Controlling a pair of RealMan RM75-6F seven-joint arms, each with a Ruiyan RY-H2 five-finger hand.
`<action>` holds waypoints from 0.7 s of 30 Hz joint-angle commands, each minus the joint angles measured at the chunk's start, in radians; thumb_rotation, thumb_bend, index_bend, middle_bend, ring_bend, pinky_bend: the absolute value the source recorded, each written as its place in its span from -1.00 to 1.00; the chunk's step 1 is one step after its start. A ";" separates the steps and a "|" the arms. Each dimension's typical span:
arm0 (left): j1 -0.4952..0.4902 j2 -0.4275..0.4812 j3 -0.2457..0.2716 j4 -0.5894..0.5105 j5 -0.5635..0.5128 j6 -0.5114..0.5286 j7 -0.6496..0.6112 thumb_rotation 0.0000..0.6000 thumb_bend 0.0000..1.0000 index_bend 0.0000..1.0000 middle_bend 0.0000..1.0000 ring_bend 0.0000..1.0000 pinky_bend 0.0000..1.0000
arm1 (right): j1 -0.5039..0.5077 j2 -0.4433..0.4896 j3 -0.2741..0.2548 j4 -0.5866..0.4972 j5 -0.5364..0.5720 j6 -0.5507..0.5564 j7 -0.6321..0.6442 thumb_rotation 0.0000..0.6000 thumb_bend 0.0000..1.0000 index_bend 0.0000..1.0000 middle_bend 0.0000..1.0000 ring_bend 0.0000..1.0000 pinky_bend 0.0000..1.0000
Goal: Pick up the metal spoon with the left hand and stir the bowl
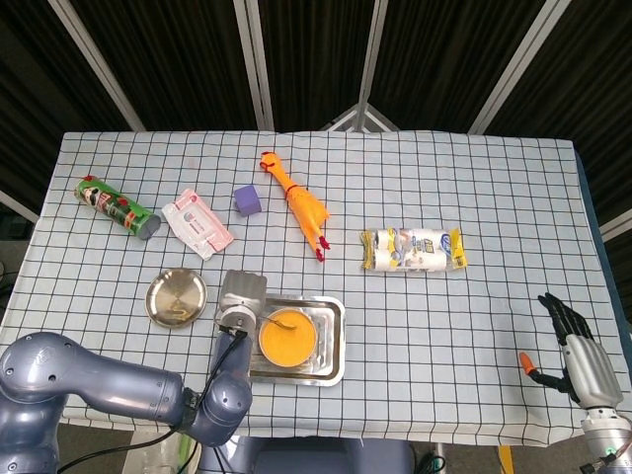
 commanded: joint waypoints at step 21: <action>-0.004 -0.020 0.014 -0.022 -0.049 0.020 0.057 1.00 0.76 0.56 1.00 0.87 0.89 | 0.001 0.004 -0.002 -0.008 0.003 -0.007 0.005 1.00 -0.19 -1.00 -1.00 -1.00 -1.00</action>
